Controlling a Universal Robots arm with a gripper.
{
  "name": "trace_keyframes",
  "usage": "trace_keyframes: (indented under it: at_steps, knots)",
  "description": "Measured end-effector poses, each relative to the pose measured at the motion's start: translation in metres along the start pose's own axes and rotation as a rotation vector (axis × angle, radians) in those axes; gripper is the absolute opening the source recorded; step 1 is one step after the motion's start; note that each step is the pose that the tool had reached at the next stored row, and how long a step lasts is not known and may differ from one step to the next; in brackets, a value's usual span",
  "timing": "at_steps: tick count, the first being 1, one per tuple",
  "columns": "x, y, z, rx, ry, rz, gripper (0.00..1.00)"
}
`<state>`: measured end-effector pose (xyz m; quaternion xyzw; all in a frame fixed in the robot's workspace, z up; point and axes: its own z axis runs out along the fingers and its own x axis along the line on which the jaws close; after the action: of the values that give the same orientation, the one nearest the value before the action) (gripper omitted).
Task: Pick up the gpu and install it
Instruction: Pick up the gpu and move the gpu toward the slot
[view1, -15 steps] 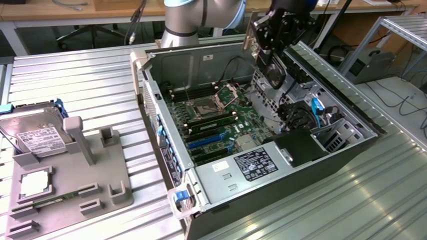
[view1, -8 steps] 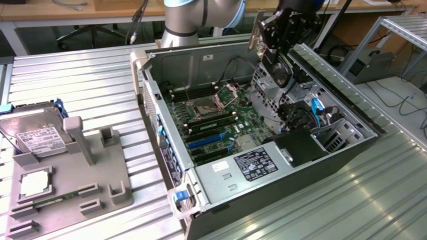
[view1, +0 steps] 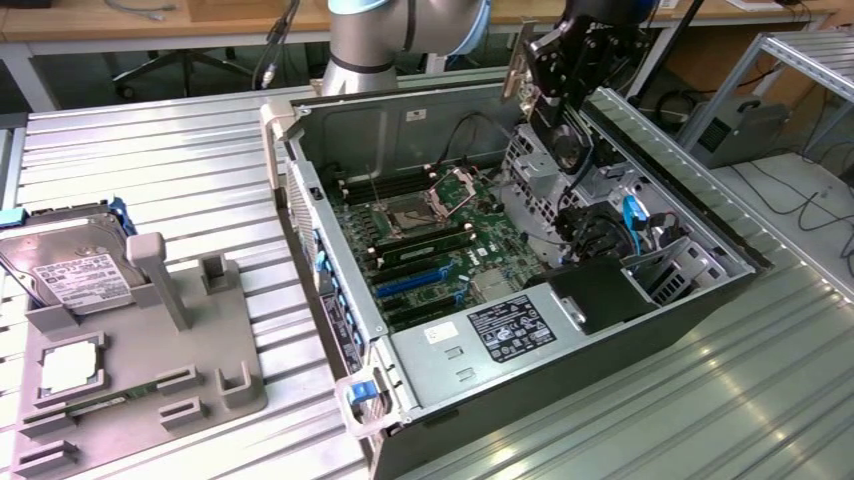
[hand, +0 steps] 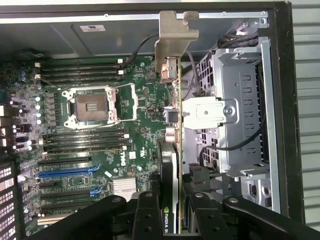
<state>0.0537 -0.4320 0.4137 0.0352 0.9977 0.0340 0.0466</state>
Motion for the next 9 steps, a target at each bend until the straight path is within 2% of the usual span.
trace_keyframes:
  at_steps: [1,2,3,5,6,7,9]
  knots:
    - [-0.001,0.0001,0.0002,0.0020,0.0058,0.000,0.27]
    - [-0.003,0.0003,0.0002,0.0040,0.0145,0.001,0.27]
    - [-0.005,0.0005,0.0004,0.0065,0.0271,0.002,0.27]
    - [-0.010,0.0009,0.0009,0.0111,0.0617,0.003,0.27]
    - [-0.011,0.0010,0.0011,0.0119,0.0705,0.004,0.27]
    - [-0.012,0.0011,0.0011,0.0121,0.0723,0.004,0.27]
    - [-0.012,0.0011,0.0011,0.0123,0.0725,0.004,0.27]
